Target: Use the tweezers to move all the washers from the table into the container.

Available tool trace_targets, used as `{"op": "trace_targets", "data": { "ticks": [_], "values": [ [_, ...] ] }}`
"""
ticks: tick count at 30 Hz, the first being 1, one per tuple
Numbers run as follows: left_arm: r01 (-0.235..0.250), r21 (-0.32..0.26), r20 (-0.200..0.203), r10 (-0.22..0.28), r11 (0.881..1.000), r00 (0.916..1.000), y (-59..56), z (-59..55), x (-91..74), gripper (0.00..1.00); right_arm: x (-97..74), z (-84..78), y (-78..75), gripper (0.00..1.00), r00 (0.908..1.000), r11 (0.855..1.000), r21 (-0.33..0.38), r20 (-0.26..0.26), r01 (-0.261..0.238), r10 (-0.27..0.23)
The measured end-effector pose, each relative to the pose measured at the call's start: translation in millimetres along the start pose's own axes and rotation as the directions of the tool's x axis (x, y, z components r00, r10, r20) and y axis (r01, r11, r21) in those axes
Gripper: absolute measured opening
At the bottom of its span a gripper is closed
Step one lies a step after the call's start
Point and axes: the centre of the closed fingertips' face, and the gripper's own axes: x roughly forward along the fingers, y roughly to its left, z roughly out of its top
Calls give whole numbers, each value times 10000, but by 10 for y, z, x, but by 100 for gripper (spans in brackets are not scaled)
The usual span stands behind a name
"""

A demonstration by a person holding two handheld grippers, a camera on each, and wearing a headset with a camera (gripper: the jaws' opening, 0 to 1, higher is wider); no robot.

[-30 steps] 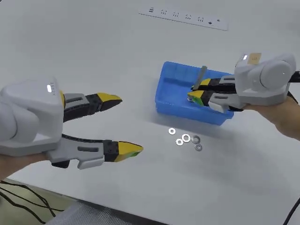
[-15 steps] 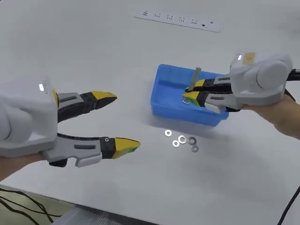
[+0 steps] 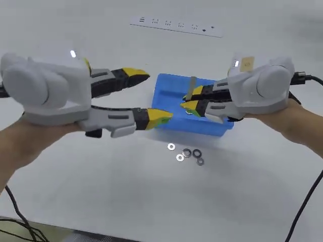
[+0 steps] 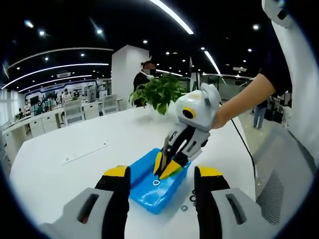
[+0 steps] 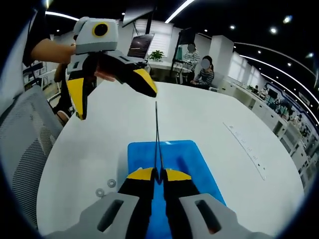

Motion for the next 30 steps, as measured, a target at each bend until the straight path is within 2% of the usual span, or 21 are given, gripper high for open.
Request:
{"op": "trace_targets", "data": {
  "ticks": [1, 2, 4, 6, 7, 9, 10, 11, 13, 14, 19, 22, 25, 27, 29, 30],
  "values": [
    [299, -195, 428, -290, 9994, 9987, -8, 74, 81, 57, -1, 2, 4, 8, 10000, 10000, 0, 3, -25, 25],
    [472, -283, 500, -458, 9985, 9977, -5, 87, 130, 56, -2, 12, 11, 8, 10000, 10000, 28, 53, -54, 54],
    [607, -143, 179, -604, 9981, 9980, 24, 54, 203, 52, -7, 18, 16, 8, 10000, 10000, -36, 35, -64, 64],
    [972, 78, 118, -973, 9952, 9952, 2, 75, 280, 44, -11, 27, 21, 8, 9999, 10000, -20, 75, -97, 98],
    [1351, 80, 126, -1352, 9908, 9907, -44, 97, 316, 42, -14, 32, 18, 8, 9999, 9999, -41, 90, -98, 99],
    [1575, 305, 62, -1578, 9870, 9875, -69, 117, 357, 42, -21, 29, 16, 8, 9998, 9999, -31, 77, -156, 156],
    [1903, 429, -14, -1905, 9808, 9817, -115, 125, 375, 41, -22, 28, 14, 8, 9998, 9999, -25, 90, -158, 158],
    [1994, 428, -72, -1992, 9790, 9799, -123, 124, 385, 39, -23, 23, 8, 8, 9998, 9998, -62, 78, -167, 167],
    [2355, 654, -378, -2334, 9697, 9716, -153, 89, 393, 28, -24, 14, -3, 8, 9999, 9999, -52, 62, -159, 159],
    [2380, 755, -433, -2353, 9683, 9710, -144, 81, 400, 25, -23, 12, -6, 8, 9998, 9999, -43, 77, -164, 165],
    [2430, 676, -388, -2408, 9677, 9698, -95, 82, 428, 23, -21, 1, -14, 8, 9998, 9997, -109, 36, -200, 201],
    [2598, 801, -433, -2570, 9623, 9654, -103, 93, 430, 19, -24, -8, -12, 8, 9997, 9996, -126, -3, -241, 241],
    [2858, 997, -369, -2835, 9531, 9583, -127, 129, 430, 18, -24, -7, 0, 8, 9995, 9995, -56, 20, -315, 315],
    [2992, 1044, -487, -2956, 9485, 9541, -135, 124, 434, 17, -22, -13, 2, 8, 9994, 9994, -107, -22, -332, 332],
    [3129, 1162, -665, -3069, 9427, 9494, -140, 108, 438, 12, -22, -11, 1, 8, 9994, 9993, -136, -25, -344, 344],
    [3126, 1154, -722, -3059, 9429, 9493, -148, 108, 445, 11, -23, -13, -1, 8, 9994, 9993, -155, -47, -344, 343]
  ]
}}
